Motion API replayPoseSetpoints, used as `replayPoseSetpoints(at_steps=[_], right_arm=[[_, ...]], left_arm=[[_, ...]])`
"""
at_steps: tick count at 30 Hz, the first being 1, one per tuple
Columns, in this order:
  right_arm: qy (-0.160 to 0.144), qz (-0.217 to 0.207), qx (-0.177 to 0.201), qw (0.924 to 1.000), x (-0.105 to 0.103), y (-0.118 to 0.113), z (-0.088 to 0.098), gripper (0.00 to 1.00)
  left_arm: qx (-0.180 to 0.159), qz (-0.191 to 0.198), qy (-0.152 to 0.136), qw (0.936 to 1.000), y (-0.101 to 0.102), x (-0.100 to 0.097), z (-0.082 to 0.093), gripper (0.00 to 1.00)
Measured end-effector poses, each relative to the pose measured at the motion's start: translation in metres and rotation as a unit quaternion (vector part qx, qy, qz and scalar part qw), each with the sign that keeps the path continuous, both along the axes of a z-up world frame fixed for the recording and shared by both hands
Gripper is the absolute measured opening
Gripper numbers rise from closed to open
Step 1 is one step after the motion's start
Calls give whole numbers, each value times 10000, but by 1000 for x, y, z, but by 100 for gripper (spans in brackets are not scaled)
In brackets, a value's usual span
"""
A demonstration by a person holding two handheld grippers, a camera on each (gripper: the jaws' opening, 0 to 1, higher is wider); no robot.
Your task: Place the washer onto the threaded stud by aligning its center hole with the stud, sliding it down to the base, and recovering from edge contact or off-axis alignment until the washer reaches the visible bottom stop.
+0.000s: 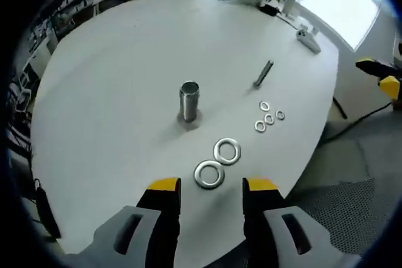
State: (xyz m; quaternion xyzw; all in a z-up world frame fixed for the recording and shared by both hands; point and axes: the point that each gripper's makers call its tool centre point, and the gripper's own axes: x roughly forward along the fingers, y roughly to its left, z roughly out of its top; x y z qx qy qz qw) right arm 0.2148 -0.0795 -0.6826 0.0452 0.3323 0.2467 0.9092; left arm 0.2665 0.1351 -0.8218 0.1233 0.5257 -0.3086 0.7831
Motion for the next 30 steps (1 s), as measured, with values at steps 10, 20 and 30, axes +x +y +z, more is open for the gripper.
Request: replayPoseSetpoints(at_steps=[10,20,30], right_arm=[[-2,51,-60,10000,-1,1,-1,47],[21,59,-115,9999,-2,0,-3,47],[13,28,-103,9999,-1,-1,-2,47]], left_arm=[[514,-689,128,9962,-4,-5,-16,35],[1058,-1421,82,9841,-1,1,-19,27],[1304,-1780,328,9748,-2,2,-18,26]])
